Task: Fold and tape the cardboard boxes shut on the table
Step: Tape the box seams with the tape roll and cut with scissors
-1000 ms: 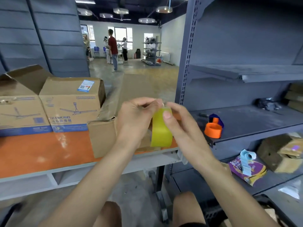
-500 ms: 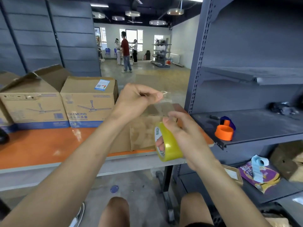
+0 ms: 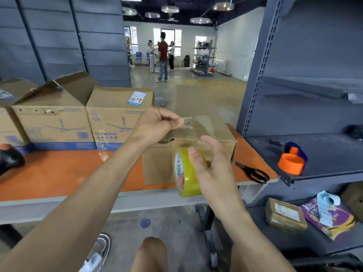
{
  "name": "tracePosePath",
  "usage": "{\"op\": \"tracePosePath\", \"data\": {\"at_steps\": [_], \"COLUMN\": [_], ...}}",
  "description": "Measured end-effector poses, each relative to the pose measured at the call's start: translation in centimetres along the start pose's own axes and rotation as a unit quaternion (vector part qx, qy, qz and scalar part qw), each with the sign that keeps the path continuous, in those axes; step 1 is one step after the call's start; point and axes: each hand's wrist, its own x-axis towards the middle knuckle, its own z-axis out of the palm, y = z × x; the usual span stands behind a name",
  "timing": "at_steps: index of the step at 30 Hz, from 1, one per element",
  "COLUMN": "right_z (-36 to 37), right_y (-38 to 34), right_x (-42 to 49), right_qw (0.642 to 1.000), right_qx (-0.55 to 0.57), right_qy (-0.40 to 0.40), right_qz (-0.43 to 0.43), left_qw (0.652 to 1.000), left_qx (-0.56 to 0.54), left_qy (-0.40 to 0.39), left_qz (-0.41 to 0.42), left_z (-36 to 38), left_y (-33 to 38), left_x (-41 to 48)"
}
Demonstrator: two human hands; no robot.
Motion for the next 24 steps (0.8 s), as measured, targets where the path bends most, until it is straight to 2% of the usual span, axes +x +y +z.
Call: {"op": "tracePosePath", "data": {"at_steps": [9,13,17,24], "right_z": [1.9,2.0,1.5,1.7], "right_y": [-0.8,-1.1,-1.1,-1.3], "right_x": [1.0,1.1,1.1,1.1], "right_qw": [0.999,0.997,0.999,0.998], "right_qx": [0.038,0.062,0.045,0.048], "right_qy": [-0.024,-0.015,-0.018,-0.028], "right_qz": [0.018,0.031,0.008,0.035], "left_qw": [0.998,0.999,0.996,0.993], "left_qx": [0.021,0.029,0.073,0.111], "left_qy": [-0.055,-0.041,-0.027,-0.035], "left_qz": [0.001,0.011,0.047,0.031], "left_z": [-1.2,-0.8,-0.5,-0.3], "left_y": [-1.2,-1.9,-2.1,-2.5], "left_x": [2.2,2.7,3.2,3.1]}}
